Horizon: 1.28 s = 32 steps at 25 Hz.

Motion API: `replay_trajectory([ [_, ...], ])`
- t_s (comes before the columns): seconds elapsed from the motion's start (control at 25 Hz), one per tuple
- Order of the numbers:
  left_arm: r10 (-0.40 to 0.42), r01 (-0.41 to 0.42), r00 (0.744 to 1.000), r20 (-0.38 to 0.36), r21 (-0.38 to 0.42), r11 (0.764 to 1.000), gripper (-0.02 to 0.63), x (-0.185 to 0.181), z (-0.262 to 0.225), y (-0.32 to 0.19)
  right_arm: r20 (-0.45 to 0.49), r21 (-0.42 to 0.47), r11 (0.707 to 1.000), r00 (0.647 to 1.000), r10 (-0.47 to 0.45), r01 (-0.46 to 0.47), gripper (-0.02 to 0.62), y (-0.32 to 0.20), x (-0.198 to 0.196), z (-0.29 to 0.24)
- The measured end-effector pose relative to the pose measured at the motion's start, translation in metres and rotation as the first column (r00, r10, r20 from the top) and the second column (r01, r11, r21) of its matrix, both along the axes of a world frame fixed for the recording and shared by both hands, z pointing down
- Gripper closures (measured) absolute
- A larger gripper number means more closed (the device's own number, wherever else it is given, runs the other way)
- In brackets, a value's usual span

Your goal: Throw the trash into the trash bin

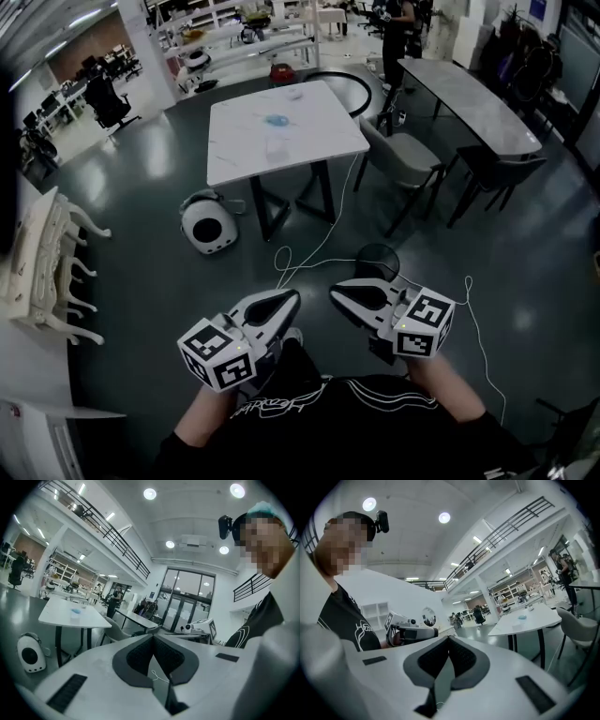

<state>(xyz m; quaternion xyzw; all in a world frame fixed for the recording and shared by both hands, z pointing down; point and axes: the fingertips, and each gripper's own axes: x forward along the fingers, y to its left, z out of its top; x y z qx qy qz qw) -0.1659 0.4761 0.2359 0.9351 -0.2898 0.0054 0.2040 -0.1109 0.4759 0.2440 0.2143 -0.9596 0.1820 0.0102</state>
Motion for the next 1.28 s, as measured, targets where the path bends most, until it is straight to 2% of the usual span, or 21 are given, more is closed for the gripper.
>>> replay_trajectory([
  [0.24,0.002,-0.002,1.0,-0.021,-0.006,1.0,0.6,-0.013,0.006,-0.027,0.028,-0.025,0.999,0.999,0.037,-0.036,0.565,-0.031,-0.007,0.001],
  [0.4,0.012,-0.012,0.999,-0.033,-0.011,1.0,0.6,-0.028,0.019,-0.064,0.011,-0.031,0.999,0.999,0.046,-0.045,0.565,-0.068,-0.021,0.011],
  [0.52,0.008,-0.009,0.999,-0.04,-0.029,1.0,0.6,-0.044,0.03,-0.104,-0.01,-0.044,0.998,0.999,0.05,-0.051,0.565,-0.106,-0.035,0.022],
  [0.92,-0.015,0.006,0.999,-0.049,-0.175,0.984,0.6,-0.118,0.077,-0.277,-0.044,-0.168,0.983,0.997,0.067,-0.073,0.565,-0.269,-0.101,0.072],
  [1.08,0.001,-0.01,0.999,-0.043,-0.191,0.981,0.6,-0.142,0.089,-0.342,-0.077,-0.205,0.975,0.995,0.071,-0.085,0.565,-0.331,-0.125,0.092],
  [1.28,0.007,-0.021,0.998,-0.064,-0.212,0.977,0.6,-0.17,0.093,-0.406,-0.103,-0.205,0.971,0.989,0.106,-0.125,0.565,-0.39,-0.143,0.092],
])
